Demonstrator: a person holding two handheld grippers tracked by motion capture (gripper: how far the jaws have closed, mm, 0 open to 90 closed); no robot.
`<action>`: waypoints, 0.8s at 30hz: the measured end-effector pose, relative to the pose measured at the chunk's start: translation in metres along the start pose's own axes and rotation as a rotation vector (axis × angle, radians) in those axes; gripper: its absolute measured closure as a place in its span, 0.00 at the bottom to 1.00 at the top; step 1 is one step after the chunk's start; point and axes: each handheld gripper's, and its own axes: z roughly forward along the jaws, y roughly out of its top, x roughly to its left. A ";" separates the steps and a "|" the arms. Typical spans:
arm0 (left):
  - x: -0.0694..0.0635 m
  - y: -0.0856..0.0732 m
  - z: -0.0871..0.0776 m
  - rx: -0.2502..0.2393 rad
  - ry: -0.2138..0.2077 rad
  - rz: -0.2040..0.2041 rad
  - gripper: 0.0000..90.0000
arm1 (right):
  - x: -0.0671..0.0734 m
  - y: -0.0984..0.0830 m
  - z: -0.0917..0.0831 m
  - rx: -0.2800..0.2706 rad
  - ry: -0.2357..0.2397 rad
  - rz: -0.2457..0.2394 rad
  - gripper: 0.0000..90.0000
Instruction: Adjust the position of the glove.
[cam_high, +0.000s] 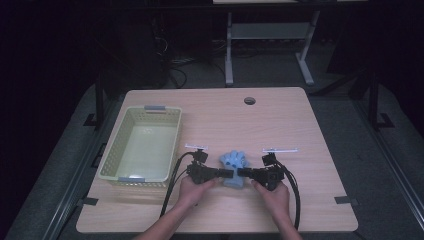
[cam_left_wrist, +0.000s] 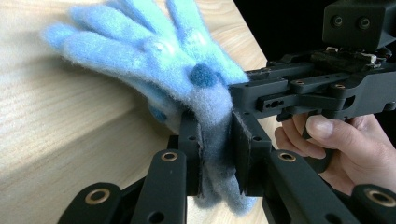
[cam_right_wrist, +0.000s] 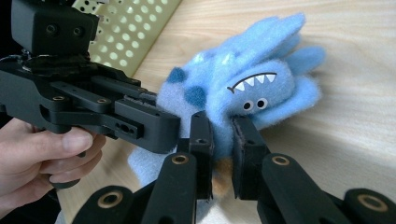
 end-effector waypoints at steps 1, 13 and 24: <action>-0.001 0.000 -0.001 -0.002 -0.002 -0.001 0.83 | 0.001 0.001 -0.001 -0.001 0.002 -0.001 0.90; -0.017 0.013 -0.016 -0.027 -0.003 0.031 0.83 | 0.015 0.013 -0.011 -0.034 0.024 -0.029 0.90; -0.023 0.023 -0.032 -0.036 -0.009 0.052 0.83 | 0.030 0.025 -0.015 -0.057 0.043 -0.057 0.89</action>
